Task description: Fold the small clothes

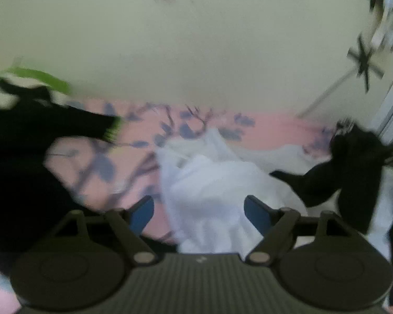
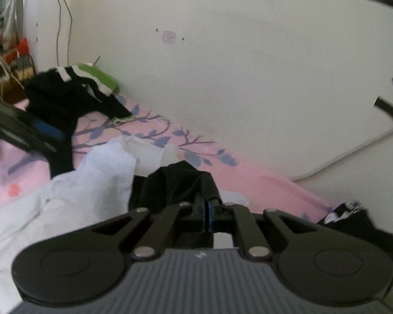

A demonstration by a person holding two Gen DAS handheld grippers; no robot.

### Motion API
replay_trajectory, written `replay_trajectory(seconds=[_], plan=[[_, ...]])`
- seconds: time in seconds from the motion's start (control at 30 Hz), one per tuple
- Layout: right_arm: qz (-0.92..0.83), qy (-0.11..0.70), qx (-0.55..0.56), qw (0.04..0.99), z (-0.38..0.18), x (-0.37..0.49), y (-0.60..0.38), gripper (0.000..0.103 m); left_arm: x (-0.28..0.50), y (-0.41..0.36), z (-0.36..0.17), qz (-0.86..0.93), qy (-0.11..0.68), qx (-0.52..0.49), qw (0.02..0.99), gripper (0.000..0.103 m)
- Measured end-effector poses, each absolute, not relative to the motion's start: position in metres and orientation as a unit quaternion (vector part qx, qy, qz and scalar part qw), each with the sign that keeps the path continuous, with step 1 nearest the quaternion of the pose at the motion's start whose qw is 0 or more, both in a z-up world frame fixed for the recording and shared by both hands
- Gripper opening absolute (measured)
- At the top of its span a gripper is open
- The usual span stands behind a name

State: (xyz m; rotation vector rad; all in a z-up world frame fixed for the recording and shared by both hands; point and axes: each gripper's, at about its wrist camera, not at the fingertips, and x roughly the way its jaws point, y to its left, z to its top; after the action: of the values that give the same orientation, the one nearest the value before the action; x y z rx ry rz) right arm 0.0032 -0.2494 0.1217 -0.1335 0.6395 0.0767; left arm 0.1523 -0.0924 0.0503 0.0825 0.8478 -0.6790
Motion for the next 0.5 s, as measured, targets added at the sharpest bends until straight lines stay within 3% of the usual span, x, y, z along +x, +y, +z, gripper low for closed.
replay_trajectory(seconds=[0.07,0.2,0.3,0.4,0.43,0.5], plan=[[0.073,0.294,-0.033,0.952,0.135,-0.002,-0.256,0.002,0.157,-0.114,0.031,-0.317,0.418,0.080,0.847,0.006],[0.092,0.296,-0.022,0.950,0.137,-0.003,-0.265,0.002,0.153,-0.111,0.024,-0.292,0.389,0.103,0.868,0.005],[0.018,0.366,-0.062,0.928,0.089,0.019,-0.277,0.002,0.160,-0.089,0.029,-0.254,0.380,0.074,0.886,0.005],[-0.080,0.422,-0.133,0.893,0.032,0.039,-0.287,0.016,0.158,-0.095,0.020,-0.238,0.382,0.097,0.888,0.013],[-0.088,0.420,-0.127,0.895,0.029,0.036,-0.292,0.029,0.153,-0.098,0.019,-0.235,0.372,0.116,0.891,0.016],[-0.090,0.389,-0.062,0.915,0.047,0.015,-0.306,0.030,0.143,-0.098,0.022,-0.235,0.340,0.142,0.899,0.024]])
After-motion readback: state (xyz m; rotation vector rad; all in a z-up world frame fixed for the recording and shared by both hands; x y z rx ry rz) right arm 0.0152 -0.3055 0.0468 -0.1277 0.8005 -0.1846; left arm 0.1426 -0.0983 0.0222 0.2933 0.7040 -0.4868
